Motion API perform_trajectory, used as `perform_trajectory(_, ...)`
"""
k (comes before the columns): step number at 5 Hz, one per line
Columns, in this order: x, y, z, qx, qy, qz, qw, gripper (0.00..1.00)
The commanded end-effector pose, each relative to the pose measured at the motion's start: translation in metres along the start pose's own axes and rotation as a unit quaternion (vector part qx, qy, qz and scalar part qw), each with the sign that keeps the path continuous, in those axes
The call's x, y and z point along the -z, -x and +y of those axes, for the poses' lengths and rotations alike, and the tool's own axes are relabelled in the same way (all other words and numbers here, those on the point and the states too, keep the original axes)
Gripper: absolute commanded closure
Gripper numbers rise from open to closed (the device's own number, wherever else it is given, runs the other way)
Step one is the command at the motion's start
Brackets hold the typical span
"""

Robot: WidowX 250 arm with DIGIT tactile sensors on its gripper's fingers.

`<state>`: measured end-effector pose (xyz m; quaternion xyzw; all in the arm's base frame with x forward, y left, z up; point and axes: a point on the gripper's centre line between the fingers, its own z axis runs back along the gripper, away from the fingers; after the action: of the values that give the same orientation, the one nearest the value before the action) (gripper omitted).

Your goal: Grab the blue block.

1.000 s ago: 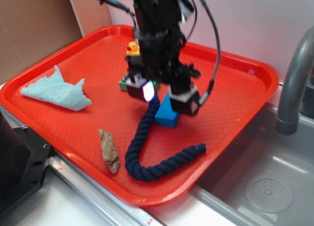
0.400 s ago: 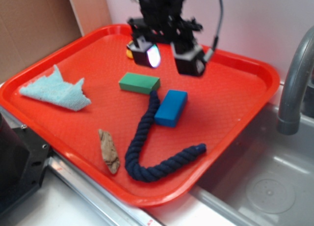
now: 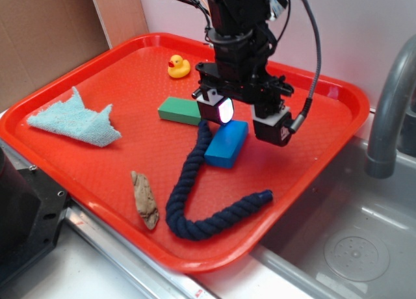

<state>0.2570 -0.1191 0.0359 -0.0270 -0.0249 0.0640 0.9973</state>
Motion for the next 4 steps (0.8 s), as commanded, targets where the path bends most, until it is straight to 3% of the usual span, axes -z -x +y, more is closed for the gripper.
perform_trajectory(1,0.004,0.021,0.027,-0.009,-0.017,0.014,1.0,0.0)
perform_trajectory(4,0.025,0.019,0.025,-0.029,-0.018,0.057,0.998,0.0)
